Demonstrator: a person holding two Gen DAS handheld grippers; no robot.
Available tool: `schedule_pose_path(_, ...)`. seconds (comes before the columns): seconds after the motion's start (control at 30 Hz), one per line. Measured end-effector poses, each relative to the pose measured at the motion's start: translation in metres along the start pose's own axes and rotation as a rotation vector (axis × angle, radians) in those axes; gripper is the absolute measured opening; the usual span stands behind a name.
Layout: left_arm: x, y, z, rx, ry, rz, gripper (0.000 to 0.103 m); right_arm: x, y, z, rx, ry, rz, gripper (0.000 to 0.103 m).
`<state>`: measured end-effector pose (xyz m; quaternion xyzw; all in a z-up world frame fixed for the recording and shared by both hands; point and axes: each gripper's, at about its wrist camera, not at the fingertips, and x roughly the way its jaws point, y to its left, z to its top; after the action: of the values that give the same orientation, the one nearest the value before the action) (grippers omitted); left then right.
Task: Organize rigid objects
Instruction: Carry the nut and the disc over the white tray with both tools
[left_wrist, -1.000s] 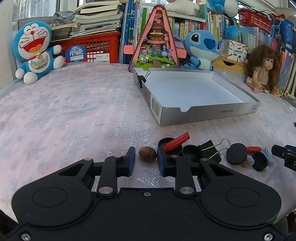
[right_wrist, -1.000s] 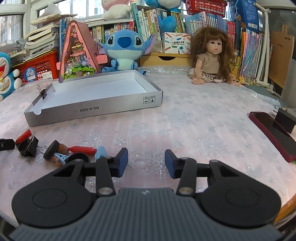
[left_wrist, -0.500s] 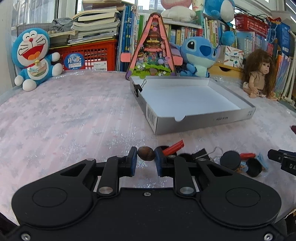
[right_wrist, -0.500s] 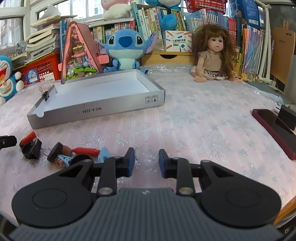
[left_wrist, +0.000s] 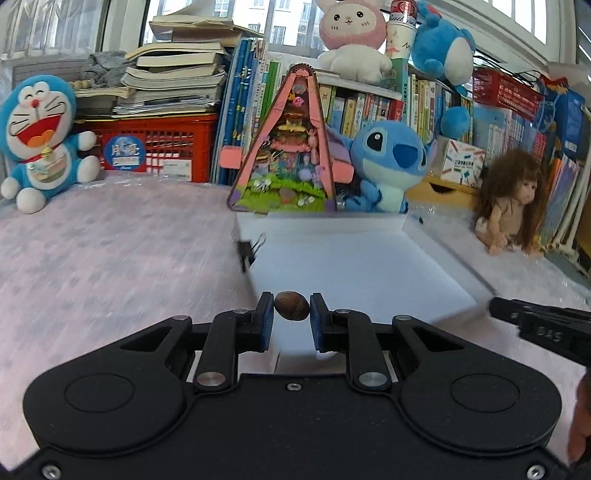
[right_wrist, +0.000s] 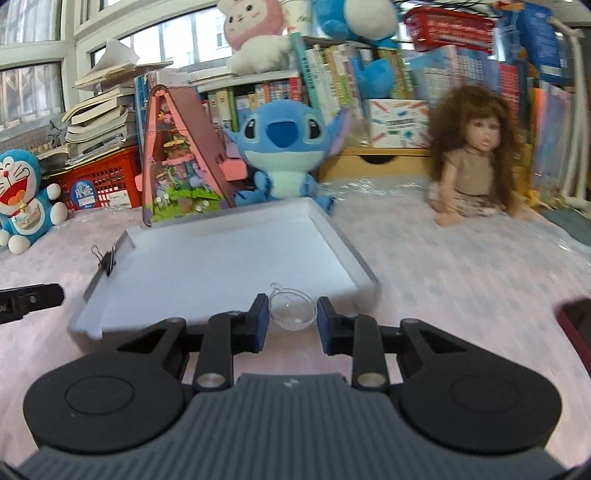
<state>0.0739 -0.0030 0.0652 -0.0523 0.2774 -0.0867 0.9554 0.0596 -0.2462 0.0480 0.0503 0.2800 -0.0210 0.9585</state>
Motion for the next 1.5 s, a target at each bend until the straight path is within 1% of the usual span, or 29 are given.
schedule_pose_path(0.13, 0.033, -0.007, 0.017, 0.018, 0.025, 0.014, 0.019, 0.033, 0.004, 0.019, 0.003, 0.037, 0.035, 0.033)
schedule_pose_path(0.23, 0.057, -0.01, 0.02, 0.014, 0.071, 0.027, 0.019, 0.055, 0.006, 0.024, 0.004, 0.068, 0.039, 0.033)
schedule_pose_path(0.33, 0.075, -0.009, 0.016, 0.002, 0.11, 0.02, 0.019, 0.071, 0.007, 0.023, -0.003, 0.095, 0.03, 0.033)
schedule_pose_path(0.43, 0.086, -0.009, 0.008, 0.017, 0.138, 0.015, 0.019, 0.078, 0.007, 0.021, 0.001, 0.114, 0.026, 0.033)
schedule_pose_path(0.57, 0.098, -0.012, 0.002, 0.033, 0.154, 0.009, 0.019, 0.082, 0.008, 0.02, -0.007, 0.126, 0.021, 0.033)
schedule_pose_path(0.77, 0.107, -0.016, -0.002, 0.041, 0.168, 0.005, 0.019, 0.087, 0.009, 0.019, -0.019, 0.153, 0.002, 0.033)
schedule_pose_path(1.07, 0.111, -0.013, -0.004, 0.058, 0.154, 0.014, 0.02, 0.083, 0.017, 0.016, -0.061, 0.188, -0.032, 0.032)
schedule_pose_path(1.3, 0.112, -0.009, -0.004, 0.072, 0.144, 0.037, 0.02, 0.073, 0.021, 0.011, -0.066, 0.216, -0.029, 0.032)
schedule_pose_path(1.5, 0.113, -0.009, -0.003, 0.078, 0.144, 0.042, 0.02, 0.072, 0.025, 0.006, -0.085, 0.198, -0.039, 0.033)
